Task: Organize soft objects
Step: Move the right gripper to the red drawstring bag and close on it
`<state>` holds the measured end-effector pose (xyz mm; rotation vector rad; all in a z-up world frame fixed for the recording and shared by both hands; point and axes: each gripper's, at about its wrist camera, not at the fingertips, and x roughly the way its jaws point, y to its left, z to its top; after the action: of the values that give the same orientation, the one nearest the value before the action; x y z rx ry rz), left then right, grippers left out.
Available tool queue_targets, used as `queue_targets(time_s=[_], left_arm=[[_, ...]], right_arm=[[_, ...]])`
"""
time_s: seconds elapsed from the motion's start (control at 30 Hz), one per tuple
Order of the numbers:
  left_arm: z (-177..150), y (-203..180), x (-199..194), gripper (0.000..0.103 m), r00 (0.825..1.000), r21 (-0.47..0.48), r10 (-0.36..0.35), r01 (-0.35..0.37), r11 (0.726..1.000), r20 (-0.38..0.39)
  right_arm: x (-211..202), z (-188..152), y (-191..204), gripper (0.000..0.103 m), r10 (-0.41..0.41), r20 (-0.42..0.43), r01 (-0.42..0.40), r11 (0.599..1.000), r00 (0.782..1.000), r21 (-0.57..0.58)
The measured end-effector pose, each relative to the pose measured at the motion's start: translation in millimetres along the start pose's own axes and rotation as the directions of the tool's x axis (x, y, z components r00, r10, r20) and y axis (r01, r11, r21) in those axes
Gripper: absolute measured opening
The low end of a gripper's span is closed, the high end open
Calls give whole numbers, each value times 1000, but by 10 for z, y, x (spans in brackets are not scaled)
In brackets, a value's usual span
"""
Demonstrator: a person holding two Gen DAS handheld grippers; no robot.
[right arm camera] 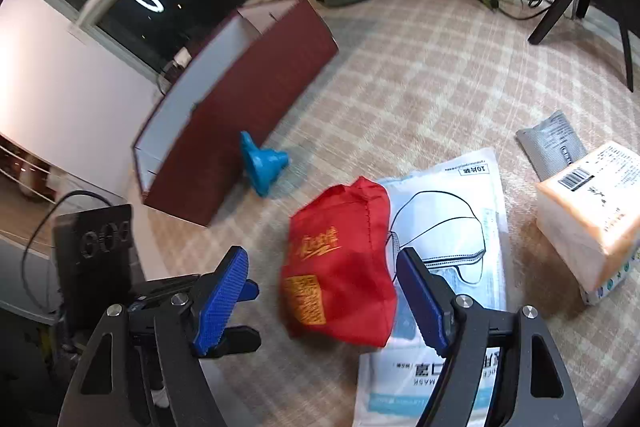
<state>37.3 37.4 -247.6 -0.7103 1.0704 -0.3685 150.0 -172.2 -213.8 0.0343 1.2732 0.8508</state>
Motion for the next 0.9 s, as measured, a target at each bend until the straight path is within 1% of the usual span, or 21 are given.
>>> queue_targets(time_s=[0.13,0.27,0.43,0.63,0.77,0.9], left_arm=[[12,49,41,67,1000,-22,7,-7,1000,5],[37,68,77,67,1000,-35,15,-14,999,10],[50,90,140,67,1000,-45,16,-16,999,10],[15,120,141,67,1000,-52,15,-15,999,8],[15,138,162,67,1000,-60,14,-14,998,6],[20,123,207,68,1000,-48,20,-20,999,2]], right_arm=[[171,33,-57,73,-15,-42,15,1000,999,6],[258,45,-110,71,-33,-62,33,999,998,3],[348,64,-170,57,-61,-92,61,998,994,1],[409,69,-228,56,-62,-108,63,998,992,5],[437,77,-281,55,-46,-115,49,998,992,26],[435,94,-344,54,17,-123,-8,997,992,77]])
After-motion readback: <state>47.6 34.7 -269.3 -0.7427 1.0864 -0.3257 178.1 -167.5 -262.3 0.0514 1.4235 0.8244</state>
